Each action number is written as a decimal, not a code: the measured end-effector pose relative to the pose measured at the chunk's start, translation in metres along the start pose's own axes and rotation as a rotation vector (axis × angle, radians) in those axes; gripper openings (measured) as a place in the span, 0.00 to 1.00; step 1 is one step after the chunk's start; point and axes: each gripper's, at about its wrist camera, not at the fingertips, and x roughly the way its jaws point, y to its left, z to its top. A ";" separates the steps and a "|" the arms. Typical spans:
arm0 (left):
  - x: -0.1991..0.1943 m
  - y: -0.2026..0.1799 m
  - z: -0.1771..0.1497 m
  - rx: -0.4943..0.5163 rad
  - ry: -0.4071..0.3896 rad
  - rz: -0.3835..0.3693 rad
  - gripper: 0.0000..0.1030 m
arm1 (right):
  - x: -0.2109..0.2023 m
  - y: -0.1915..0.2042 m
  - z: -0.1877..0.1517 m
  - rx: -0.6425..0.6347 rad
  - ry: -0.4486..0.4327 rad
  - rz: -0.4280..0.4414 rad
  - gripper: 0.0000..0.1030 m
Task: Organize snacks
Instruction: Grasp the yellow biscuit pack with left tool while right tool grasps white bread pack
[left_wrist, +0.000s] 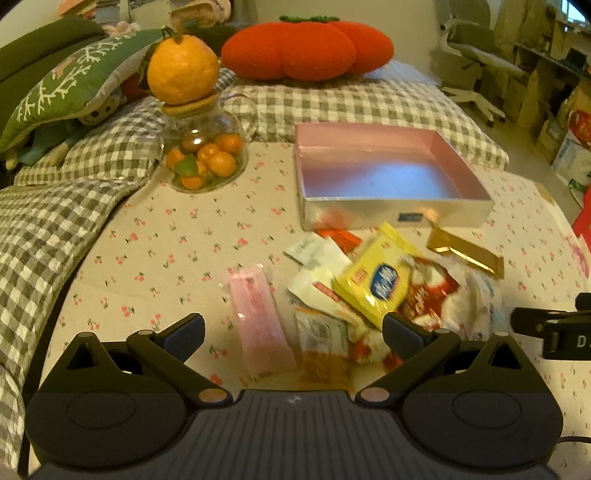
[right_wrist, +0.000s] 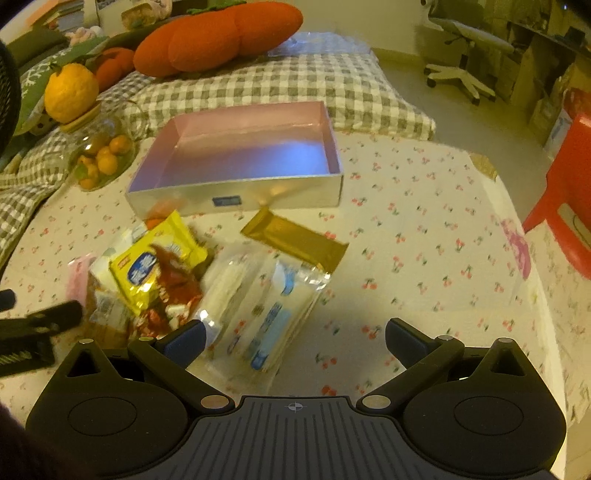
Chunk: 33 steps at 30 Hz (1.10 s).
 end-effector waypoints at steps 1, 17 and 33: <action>0.002 0.003 0.002 -0.003 0.004 -0.003 1.00 | 0.002 -0.002 0.003 0.013 -0.009 0.012 1.00; 0.042 0.011 0.032 0.072 0.087 -0.241 0.74 | 0.048 -0.026 0.024 0.243 0.159 0.164 0.95; 0.057 -0.032 0.026 0.422 0.009 -0.369 0.50 | 0.071 -0.008 0.014 0.108 0.188 0.009 0.60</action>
